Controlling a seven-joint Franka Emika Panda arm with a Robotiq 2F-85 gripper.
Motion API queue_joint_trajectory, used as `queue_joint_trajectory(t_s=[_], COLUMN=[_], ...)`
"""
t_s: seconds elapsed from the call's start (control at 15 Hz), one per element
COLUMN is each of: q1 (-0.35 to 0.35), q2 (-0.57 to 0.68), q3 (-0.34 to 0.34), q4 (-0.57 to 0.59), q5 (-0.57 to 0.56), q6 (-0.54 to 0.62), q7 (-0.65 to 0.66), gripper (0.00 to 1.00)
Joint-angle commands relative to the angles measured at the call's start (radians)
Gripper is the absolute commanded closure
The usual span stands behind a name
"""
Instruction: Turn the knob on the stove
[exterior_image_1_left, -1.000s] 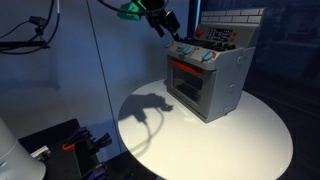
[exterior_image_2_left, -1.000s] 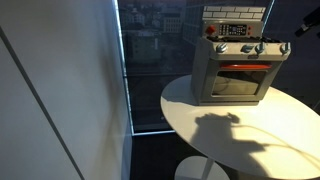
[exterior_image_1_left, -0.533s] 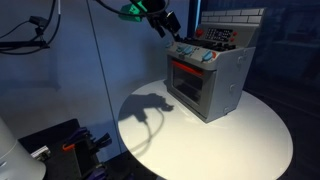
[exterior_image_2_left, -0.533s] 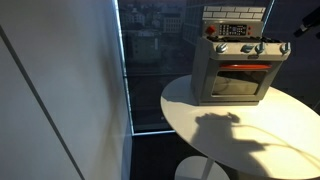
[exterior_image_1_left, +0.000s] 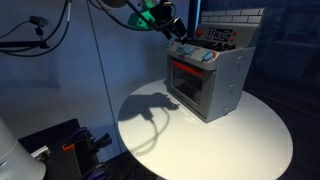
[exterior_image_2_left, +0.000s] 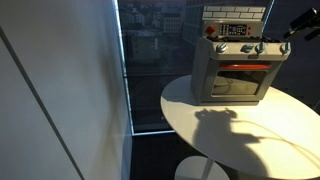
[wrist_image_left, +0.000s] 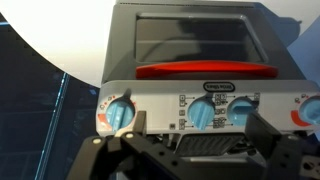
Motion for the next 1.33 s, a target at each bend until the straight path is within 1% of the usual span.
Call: queue_joint_trajectory(t_s=[0.0,0.6,1.0,1.07,1.13,1.2,1.27], q1=[0.006,0.011,0.025,0.029,0.032,0.037,0.040], q2=[0.079,0.244,0.327,0.338,0.346,0.353,0.359], q3=[-0.001,0.010,0.001,-0.001,-0.003,-0.006,-0.008], q4=[0.079,0.232,0.313,0.322,0.330,0.336,0.342], q5=[0.010,-0.010,-0.066,-0.076,-0.089,-0.103,-0.114], q6=[0.022,0.043,0.038,0.037,0.035,0.034,0.032], q7=[0.020,0.075,0.142,0.154,0.167,0.179,0.193], gripper=[0.00,0.00,0.00,0.10,0.15,0.28,0.38])
